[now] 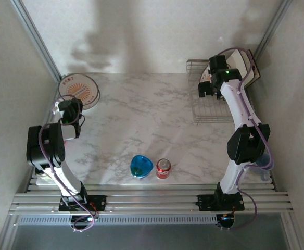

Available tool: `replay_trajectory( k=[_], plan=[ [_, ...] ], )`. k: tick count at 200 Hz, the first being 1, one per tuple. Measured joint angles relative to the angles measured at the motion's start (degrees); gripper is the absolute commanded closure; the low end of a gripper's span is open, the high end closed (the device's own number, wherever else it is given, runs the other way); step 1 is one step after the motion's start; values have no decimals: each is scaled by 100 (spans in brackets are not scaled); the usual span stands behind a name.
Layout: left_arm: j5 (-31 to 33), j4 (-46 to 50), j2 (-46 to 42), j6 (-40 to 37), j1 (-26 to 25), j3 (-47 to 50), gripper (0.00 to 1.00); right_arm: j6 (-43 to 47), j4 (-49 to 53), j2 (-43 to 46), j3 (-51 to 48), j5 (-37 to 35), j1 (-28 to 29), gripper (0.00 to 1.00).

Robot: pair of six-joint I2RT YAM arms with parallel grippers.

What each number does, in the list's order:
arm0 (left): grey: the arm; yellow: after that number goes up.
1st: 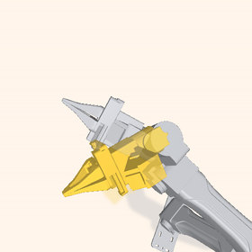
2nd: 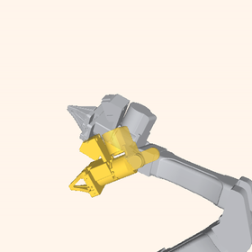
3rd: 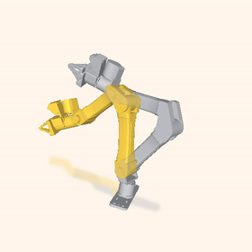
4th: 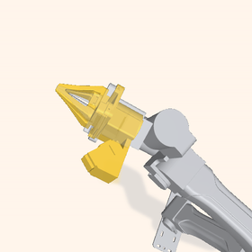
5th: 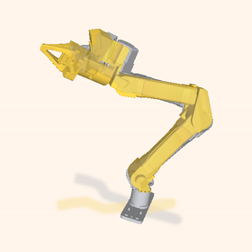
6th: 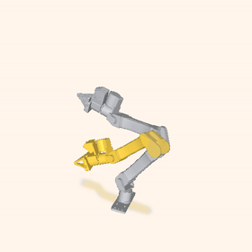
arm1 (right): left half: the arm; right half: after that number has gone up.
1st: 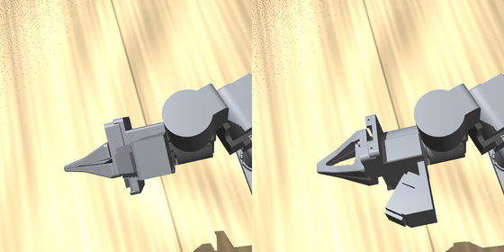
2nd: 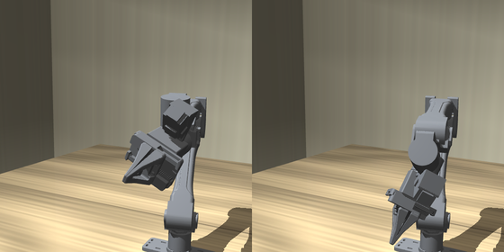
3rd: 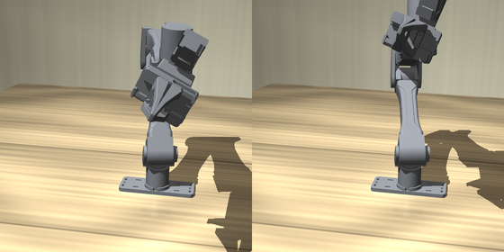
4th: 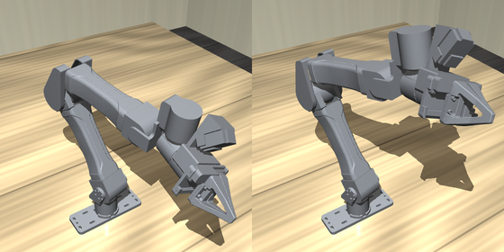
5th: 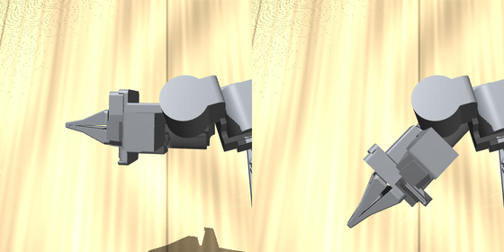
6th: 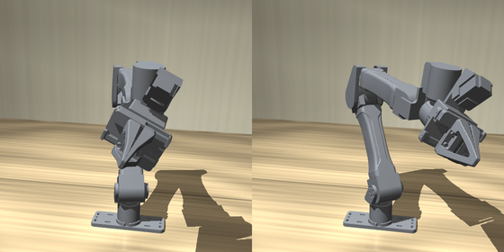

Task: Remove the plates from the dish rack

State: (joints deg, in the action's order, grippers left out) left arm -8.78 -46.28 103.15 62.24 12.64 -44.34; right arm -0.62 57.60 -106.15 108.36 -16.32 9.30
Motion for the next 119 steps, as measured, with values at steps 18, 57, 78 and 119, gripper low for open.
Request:
replay_trajectory(
  k=[18,57,78,119],
  plan=[
    [-85,-133,197,96,20,0,100,-2,0,0,0,0,0,1],
    [-181,-278,481,240,20,0,100,-2,0,0,-2,2,0,1],
    [-190,-299,540,254,22,0,100,-2,-17,0,-24,0,0,1],
    [-190,-369,728,256,22,-66,100,-2,-92,0,-146,2,0,1]
  ],
)
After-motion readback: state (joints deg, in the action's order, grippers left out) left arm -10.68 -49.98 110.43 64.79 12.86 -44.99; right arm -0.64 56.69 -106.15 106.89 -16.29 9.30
